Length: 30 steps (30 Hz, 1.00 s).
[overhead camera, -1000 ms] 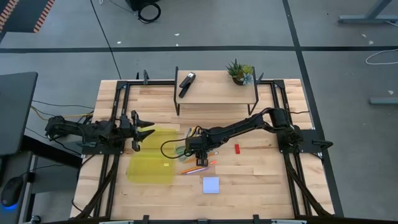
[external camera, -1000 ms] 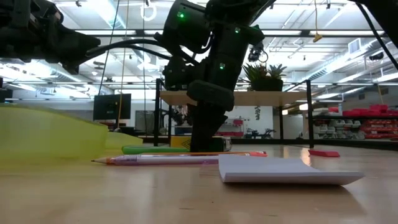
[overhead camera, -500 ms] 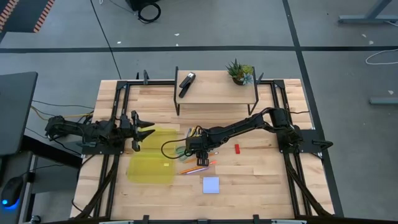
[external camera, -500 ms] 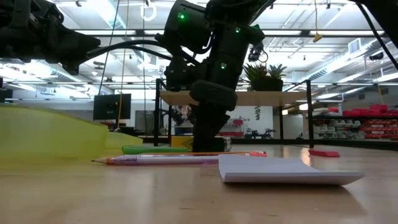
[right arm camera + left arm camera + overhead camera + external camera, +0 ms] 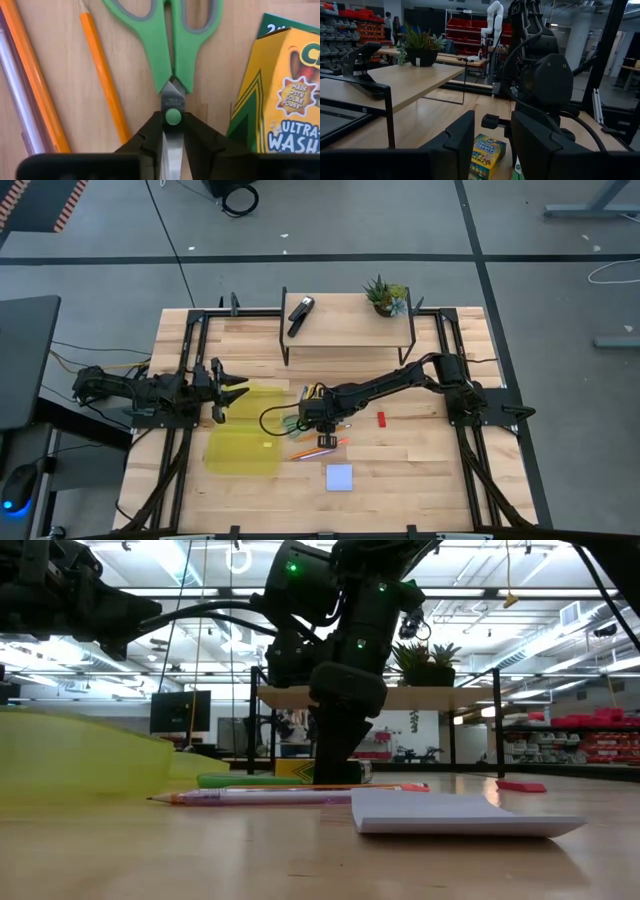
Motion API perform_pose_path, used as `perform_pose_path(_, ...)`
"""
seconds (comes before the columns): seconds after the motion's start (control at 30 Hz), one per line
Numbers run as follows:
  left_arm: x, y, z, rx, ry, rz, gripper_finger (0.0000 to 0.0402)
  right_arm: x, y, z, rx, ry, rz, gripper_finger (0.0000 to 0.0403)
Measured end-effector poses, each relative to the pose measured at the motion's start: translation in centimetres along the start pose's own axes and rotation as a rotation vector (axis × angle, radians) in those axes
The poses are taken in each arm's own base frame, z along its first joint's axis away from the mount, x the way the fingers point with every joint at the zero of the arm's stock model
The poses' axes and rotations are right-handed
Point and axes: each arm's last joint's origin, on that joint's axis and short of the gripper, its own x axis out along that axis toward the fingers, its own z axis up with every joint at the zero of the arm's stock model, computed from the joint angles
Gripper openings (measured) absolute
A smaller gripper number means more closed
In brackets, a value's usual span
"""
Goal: Pack school essentials
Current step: Put the green scissors into the yellow supply box
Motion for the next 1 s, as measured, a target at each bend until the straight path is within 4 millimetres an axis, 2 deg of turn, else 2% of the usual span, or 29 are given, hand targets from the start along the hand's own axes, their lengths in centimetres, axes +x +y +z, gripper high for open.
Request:
perform_pose_path(0.2, 0.0, 0.0, 0.0, 0.000, 0.000, 0.000, 0.0133, 0.0, 0.0, 0.0, 0.001, 0.001, 0.005, 0.0067)
perform_pose_path(0.43, 0.0, 0.0, 0.1, -0.001, -0.003, 0.000, 0.0129, -1.3, 0.0, 0.5, 0.001, 0.001, -0.004, 0.0067)
perform_pose_path(0.53, -0.1, 0.0, 0.9, 0.014, 0.036, 0.001, 0.0133, -2.2, 0.1, 1.1, 0.002, -0.014, -0.009, 0.0067)
perform_pose_path(0.67, -0.5, -0.1, 1.7, -0.006, 0.131, -0.018, 0.0139, -2.5, 0.1, 1.3, 0.003, -0.009, -0.014, 0.0068)
perform_pose_path(1.0, -1.2, -0.4, 4.9, -0.058, 0.101, -0.134, 0.0151, -7.3, 1.2, 3.9, -0.002, -0.049, -0.009, 0.0069)
